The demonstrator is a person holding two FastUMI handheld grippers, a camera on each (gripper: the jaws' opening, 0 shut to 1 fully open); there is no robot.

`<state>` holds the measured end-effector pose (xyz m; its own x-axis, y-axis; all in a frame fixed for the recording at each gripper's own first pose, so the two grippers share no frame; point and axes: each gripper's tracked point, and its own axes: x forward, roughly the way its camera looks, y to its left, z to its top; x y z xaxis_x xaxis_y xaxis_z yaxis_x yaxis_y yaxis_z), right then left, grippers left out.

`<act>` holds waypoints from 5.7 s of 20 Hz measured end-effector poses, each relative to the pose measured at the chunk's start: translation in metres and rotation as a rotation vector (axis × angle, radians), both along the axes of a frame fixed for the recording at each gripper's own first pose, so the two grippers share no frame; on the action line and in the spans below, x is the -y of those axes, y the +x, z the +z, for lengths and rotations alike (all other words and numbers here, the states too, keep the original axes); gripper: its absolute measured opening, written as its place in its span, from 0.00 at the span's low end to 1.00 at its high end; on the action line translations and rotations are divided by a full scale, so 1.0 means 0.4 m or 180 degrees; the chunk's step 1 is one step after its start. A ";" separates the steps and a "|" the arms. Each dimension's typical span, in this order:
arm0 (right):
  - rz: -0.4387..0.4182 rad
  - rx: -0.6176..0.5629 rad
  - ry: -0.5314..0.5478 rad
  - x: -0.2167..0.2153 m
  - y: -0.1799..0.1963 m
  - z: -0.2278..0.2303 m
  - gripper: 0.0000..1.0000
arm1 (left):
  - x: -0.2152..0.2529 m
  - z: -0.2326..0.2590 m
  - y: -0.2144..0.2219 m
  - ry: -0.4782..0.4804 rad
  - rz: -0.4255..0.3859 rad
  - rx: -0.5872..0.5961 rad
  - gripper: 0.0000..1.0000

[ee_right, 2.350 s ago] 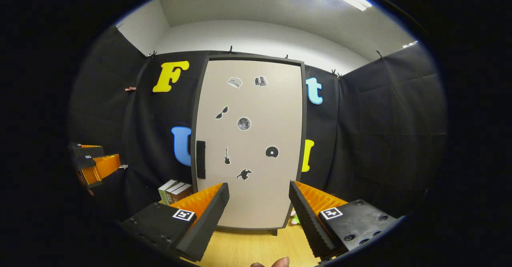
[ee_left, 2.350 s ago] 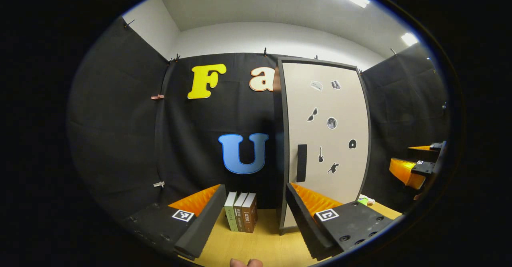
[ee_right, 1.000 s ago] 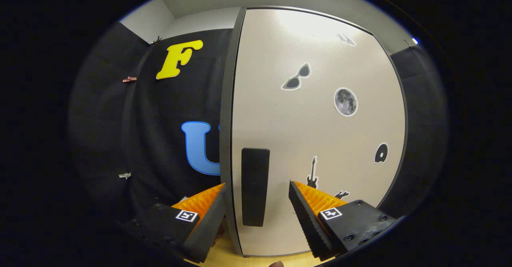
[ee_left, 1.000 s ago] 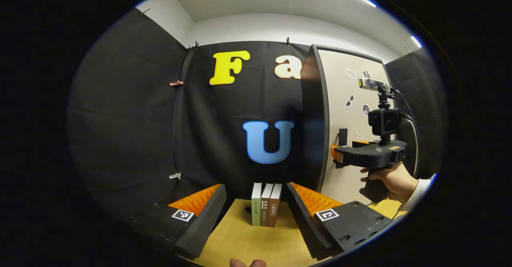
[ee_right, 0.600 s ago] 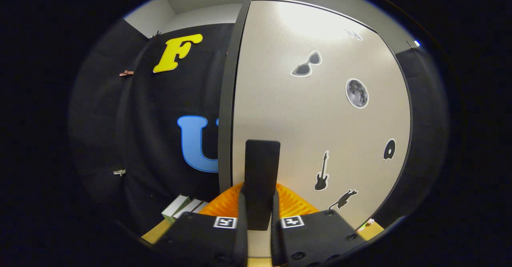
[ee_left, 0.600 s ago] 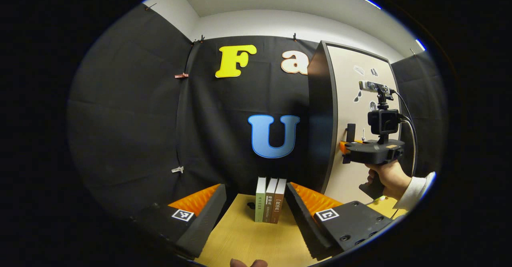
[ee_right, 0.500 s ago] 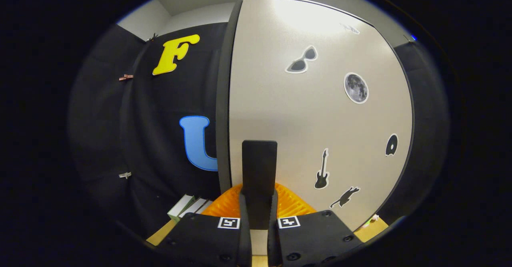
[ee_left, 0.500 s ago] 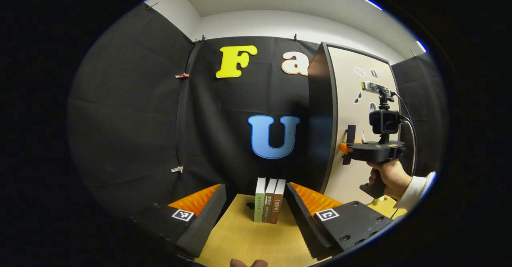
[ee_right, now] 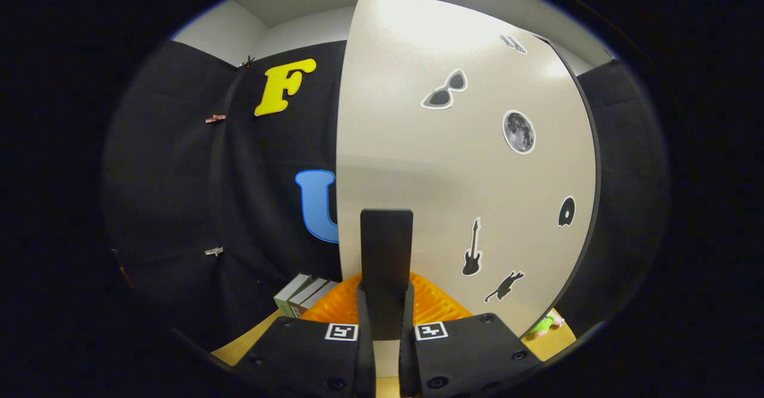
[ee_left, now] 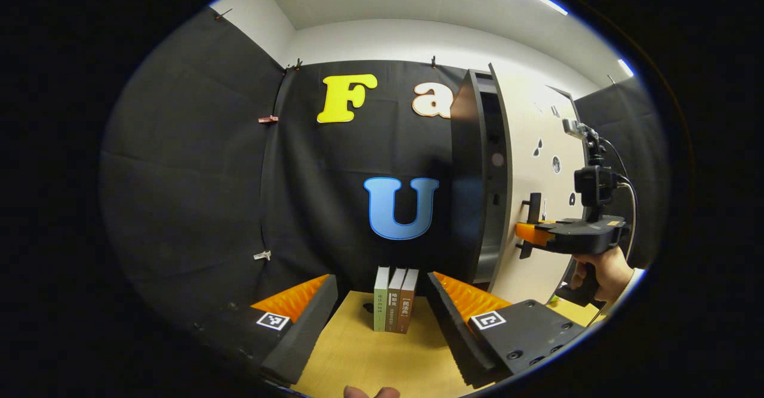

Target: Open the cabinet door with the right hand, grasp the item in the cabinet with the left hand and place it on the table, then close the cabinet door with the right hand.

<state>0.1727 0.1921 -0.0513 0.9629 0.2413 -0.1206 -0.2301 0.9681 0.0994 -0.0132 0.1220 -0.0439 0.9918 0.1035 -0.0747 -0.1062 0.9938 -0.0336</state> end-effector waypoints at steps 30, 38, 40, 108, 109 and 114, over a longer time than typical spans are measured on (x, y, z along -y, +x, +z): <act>-0.0034 -0.0086 0.0063 0.232 -0.133 0.004 0.19 | 0.216 0.066 -0.058 0.0052 -0.0098 0.0129 0.94; -0.0443 0.0080 -0.0412 0.364 -0.114 0.006 0.18 | 0.314 0.076 -0.054 0.0099 -0.0067 0.0105 0.94; -0.0463 0.0084 -0.0386 0.372 -0.112 0.003 0.17 | 0.337 0.077 -0.049 0.0104 -0.0067 0.0096 0.94; -0.1738 -0.0205 -0.0255 1.197 -0.074 -0.213 0.98 | 1.016 -0.384 1.015 0.0118 -0.1355 -0.1884 0.32; -0.1736 -0.0199 -0.0239 1.195 -0.072 -0.212 0.98 | 1.011 -0.380 1.009 0.0155 -0.1345 -0.1877 0.26; -0.1666 -0.0143 -0.0227 1.154 -0.072 -0.197 0.98 | 0.981 -0.335 0.957 0.0167 -0.1350 -0.1749 0.22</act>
<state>0.1441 -0.2697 -0.1303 0.9459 -0.2806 -0.1632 0.2887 0.9570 0.0279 0.3695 -0.2705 -0.1779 0.7673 -0.2674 -0.5829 0.3038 0.9520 -0.0370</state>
